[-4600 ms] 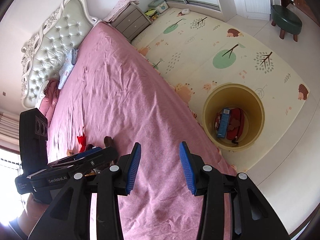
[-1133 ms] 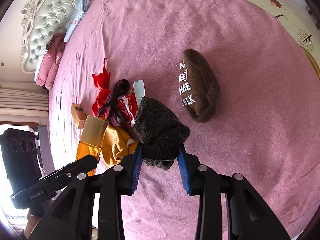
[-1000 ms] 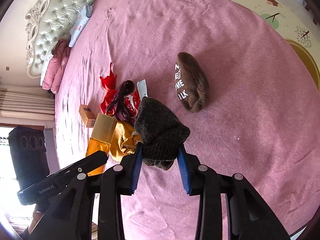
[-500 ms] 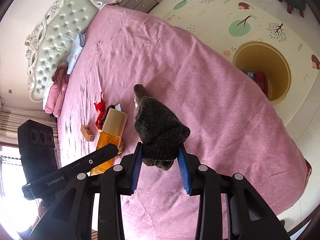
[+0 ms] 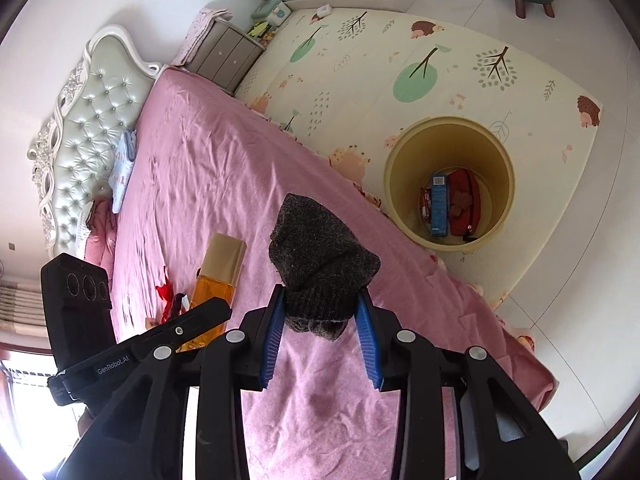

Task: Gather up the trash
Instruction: 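Carry the bottle and dark sock over the yellow bin and open both tools, then move both tools back to the remaining items on the bed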

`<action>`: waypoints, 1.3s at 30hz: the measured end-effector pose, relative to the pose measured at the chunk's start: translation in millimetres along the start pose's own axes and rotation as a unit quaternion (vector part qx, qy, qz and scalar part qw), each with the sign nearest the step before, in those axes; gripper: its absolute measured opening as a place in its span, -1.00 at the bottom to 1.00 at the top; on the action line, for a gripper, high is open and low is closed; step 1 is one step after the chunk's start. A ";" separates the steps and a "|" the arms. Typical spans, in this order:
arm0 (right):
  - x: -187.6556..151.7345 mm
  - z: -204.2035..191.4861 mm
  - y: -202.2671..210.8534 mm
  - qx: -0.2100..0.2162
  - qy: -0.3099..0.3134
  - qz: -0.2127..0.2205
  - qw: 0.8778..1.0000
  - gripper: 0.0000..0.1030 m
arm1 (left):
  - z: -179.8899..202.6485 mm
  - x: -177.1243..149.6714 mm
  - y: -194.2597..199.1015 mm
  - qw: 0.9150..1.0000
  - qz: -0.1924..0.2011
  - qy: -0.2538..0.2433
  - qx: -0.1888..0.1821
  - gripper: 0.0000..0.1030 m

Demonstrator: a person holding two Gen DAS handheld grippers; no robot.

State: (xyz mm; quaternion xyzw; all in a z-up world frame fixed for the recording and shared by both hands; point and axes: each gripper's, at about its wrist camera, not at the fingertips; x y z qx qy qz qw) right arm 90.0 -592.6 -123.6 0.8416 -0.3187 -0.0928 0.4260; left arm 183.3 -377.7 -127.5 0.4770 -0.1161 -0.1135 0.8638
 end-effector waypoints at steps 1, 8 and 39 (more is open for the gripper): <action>6.3 6.0 0.4 0.000 -0.004 0.002 1.000 -0.34 | 5.5 7.6 -7.3 1.000 -0.003 -0.003 -0.001 -0.38; 52.6 44.3 -5.3 -0.009 -0.025 0.012 1.000 -0.34 | 42.3 60.5 -58.4 0.999 -0.019 -0.031 0.001 -0.38; 65.8 27.8 21.7 0.011 -0.011 0.055 0.998 -0.02 | 68.6 82.0 -41.9 0.997 0.004 -0.070 0.022 0.64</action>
Point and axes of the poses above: each gripper's, at about its wrist camera, not at the fingertips, and y roughly against the way its jaws point, z to its right, x to its top, and after that the axes turned 3 degrees about x, right-handed
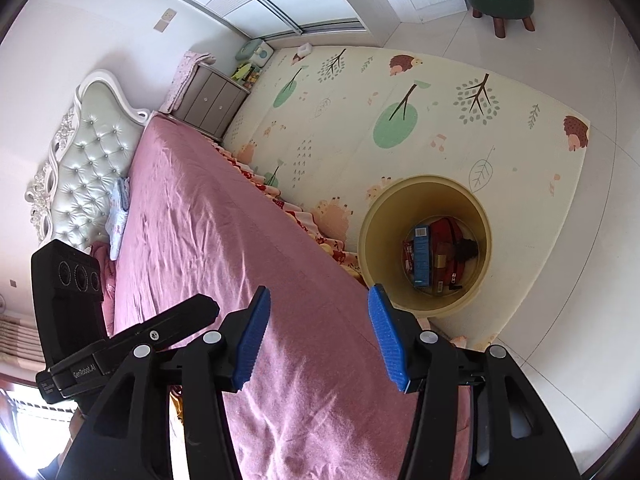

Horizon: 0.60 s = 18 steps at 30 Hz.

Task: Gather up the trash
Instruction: 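Move both tools back to the remaining items on the bed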

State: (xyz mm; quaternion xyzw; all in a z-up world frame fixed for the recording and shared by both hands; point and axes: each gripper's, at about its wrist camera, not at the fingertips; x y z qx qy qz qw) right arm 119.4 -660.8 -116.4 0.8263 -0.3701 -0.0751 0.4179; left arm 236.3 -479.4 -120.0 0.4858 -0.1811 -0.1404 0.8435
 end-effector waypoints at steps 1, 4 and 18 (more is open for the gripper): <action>-3.8 -6.9 0.0 0.002 0.005 -0.002 1.000 -0.02 | -3.4 -6.1 6.2 1.000 0.002 0.003 0.002 0.65; -15.7 -27.4 -1.5 0.012 0.019 -0.013 1.000 -0.02 | -20.2 -26.1 25.5 1.000 0.008 0.022 0.013 0.65; -101.8 -127.7 -34.3 0.043 0.107 -0.098 0.988 -0.02 | -114.2 -131.0 123.0 0.988 0.063 0.127 0.053 0.66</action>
Point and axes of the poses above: each gripper's, at about its wrist camera, not at the fingertips, and y roughly against the way its jaws point, z to its right, x to its top, and after that the axes turned 3 degrees about x, right-handed
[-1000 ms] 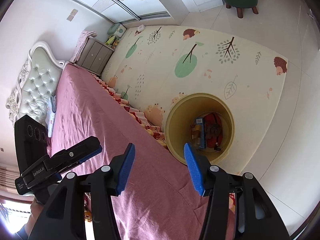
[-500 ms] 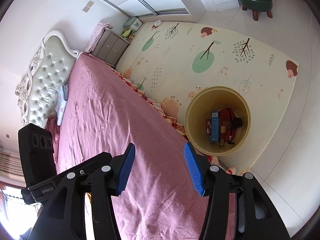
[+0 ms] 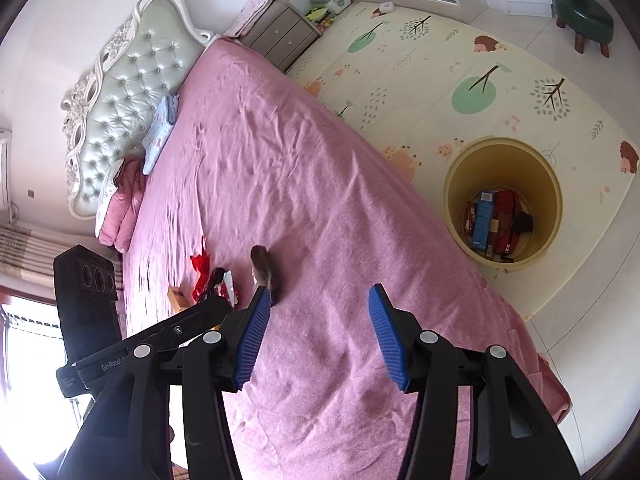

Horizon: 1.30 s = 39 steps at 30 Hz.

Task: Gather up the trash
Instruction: 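Move both tools back to the remaining items on the bed, then grasp the mustard cloth bag with the left tool while the right tool grasps the brown printed sock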

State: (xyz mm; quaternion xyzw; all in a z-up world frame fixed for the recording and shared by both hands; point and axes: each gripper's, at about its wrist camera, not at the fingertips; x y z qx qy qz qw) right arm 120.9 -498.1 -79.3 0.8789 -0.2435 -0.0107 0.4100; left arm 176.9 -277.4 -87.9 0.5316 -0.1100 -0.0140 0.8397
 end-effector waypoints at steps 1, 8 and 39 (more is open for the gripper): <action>-3.3 -7.7 -5.8 0.002 0.006 -0.007 1.000 -0.02 | -9.2 -3.5 5.1 1.000 0.003 0.009 0.003 0.66; -24.1 -53.0 -46.1 0.013 0.050 -0.052 0.997 -0.02 | -65.9 -29.4 34.7 0.997 0.023 0.063 0.025 0.66; -19.5 -114.5 -196.7 -0.050 0.118 -0.170 0.977 0.45 | -234.5 -40.3 -10.5 0.960 -0.022 0.246 0.129 0.84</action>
Point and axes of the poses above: each gripper's, at about its wrist camera, not at the fingertips, and y roughly against the way its jaws point, z to its right, x to its top, and after that the axes turned 3 degrees about x, right-handed
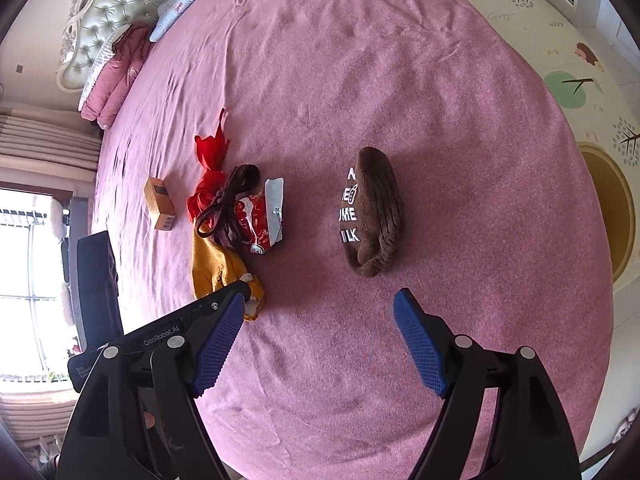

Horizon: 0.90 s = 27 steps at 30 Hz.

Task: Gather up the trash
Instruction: 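Grasp the mustard cloth bag with the left tool while the right tool grasps the brown printed sock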

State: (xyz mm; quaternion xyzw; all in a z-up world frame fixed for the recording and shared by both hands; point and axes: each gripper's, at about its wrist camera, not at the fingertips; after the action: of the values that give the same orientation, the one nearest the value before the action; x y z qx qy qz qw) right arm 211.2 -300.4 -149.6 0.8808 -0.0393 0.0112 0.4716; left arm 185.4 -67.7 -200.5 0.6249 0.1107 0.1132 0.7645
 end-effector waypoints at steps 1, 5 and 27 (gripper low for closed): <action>1.8 0.9 -2.2 -0.003 0.002 -0.002 1.000 0.45 | 0.2 2.6 -4.2 1.000 -0.002 -0.001 0.005 0.84; 10.5 5.8 -10.9 -0.013 0.001 -0.009 1.000 0.45 | -0.6 12.9 -19.8 1.000 -0.015 0.007 0.023 0.84; 46.7 21.7 -67.0 -0.074 -0.004 -0.042 0.996 -0.54 | -52.1 -9.9 31.6 0.993 0.021 0.094 -0.063 -0.17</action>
State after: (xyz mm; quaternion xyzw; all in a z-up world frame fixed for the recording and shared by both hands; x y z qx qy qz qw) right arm 262.7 -284.2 -214.6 0.8442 -0.0055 -0.0153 0.5358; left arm 158.7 -16.2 -179.3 0.5643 0.1613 0.1942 0.7860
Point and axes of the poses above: each gripper's, at about its wrist camera, not at the fingertips, and y roughly against the way its jaws point, z to its right, x to its top, and after that the axes turned 3 degrees about x, right-handed
